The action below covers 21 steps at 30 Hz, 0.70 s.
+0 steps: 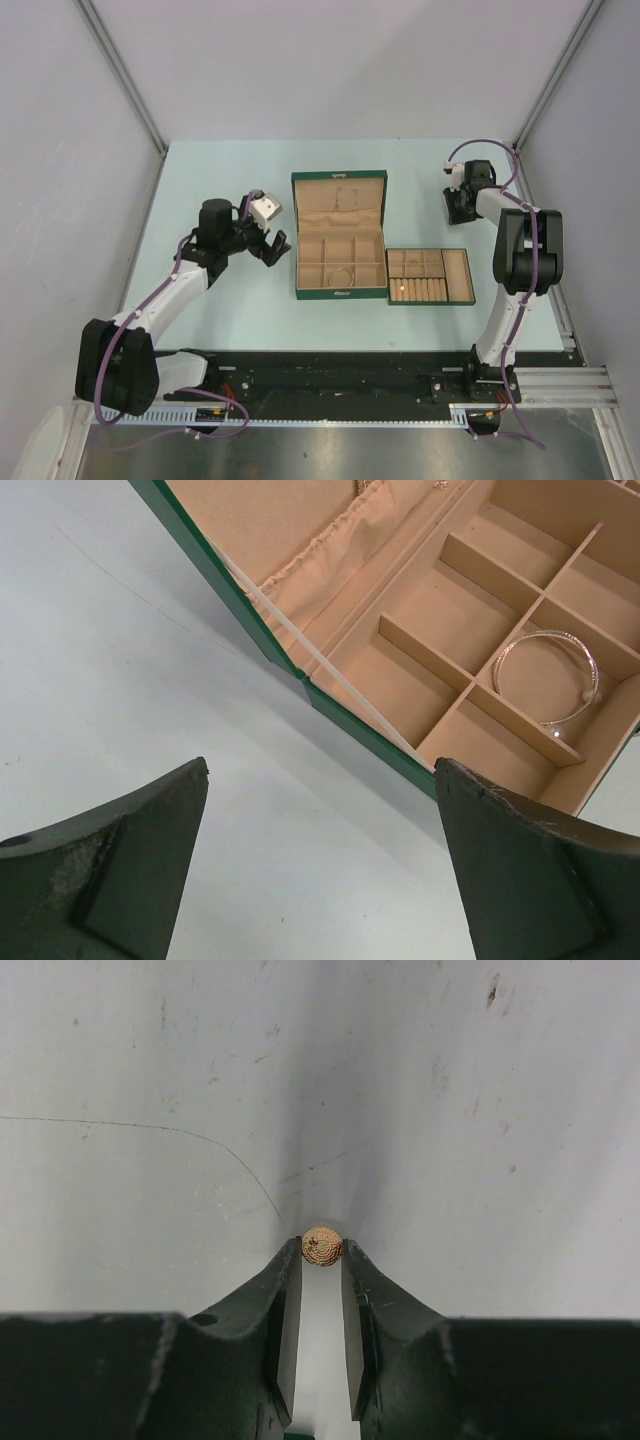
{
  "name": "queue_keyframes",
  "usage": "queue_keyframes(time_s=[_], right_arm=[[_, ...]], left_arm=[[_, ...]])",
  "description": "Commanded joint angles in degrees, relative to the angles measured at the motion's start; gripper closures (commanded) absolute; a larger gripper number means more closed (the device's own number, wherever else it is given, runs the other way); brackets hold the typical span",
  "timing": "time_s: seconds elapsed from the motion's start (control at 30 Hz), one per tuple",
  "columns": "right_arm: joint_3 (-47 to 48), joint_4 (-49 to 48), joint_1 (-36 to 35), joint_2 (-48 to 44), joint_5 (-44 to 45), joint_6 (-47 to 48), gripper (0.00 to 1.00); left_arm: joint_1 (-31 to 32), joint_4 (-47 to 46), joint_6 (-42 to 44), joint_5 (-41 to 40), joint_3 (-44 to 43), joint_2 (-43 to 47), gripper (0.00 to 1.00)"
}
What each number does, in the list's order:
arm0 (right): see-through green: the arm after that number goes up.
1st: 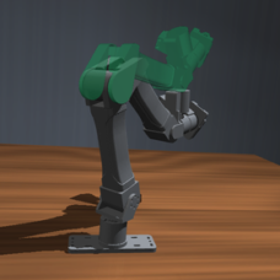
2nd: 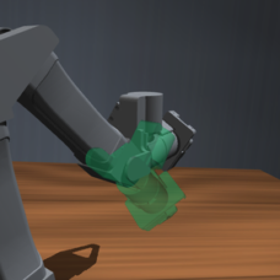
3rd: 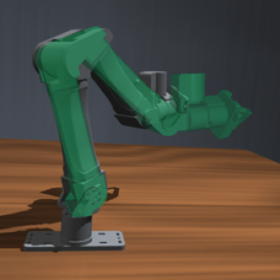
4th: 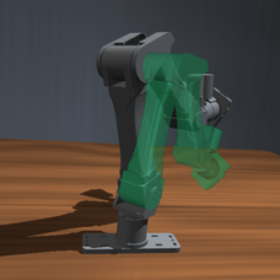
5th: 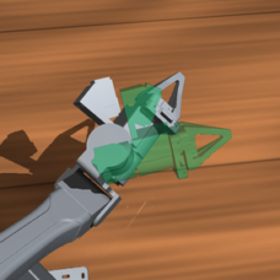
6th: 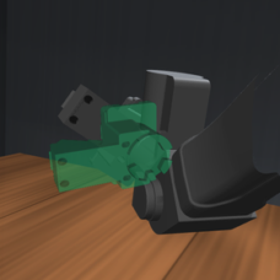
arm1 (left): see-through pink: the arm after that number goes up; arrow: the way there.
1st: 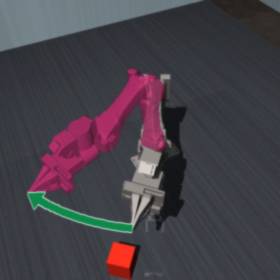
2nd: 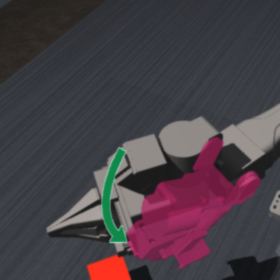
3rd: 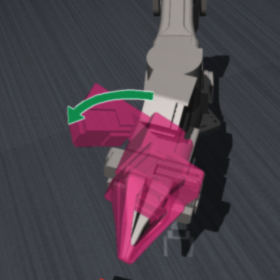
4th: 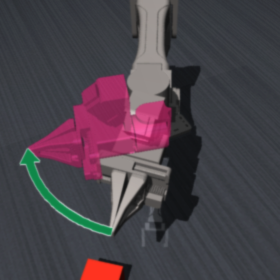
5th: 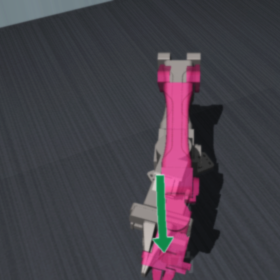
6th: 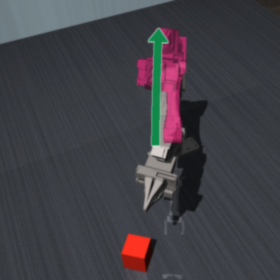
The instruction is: Organize the mixed jewelry
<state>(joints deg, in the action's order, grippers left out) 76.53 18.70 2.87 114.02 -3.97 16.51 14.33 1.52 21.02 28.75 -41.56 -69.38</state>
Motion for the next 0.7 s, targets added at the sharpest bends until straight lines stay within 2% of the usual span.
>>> queue_keyframes(time_s=[0.0,0.2,0.67], right_arm=[[2.0,0.0,0.4,1.1,-0.5,-0.1,0.75],[2.0,0.6,0.5,0.3,-0.8,-0.2,0.82],[2.0,3.4,0.6,-4.3,-2.4,-0.6,0.85]], left_arm=[[-0.3,0.2,-0.1,1.7,-0.4,0.0,0.00],[-0.3,0.2,0.0,1.7,-0.4,0.1,0.00],[-0.3,0.3,-0.1,1.7,-0.5,0.5,0.00]])
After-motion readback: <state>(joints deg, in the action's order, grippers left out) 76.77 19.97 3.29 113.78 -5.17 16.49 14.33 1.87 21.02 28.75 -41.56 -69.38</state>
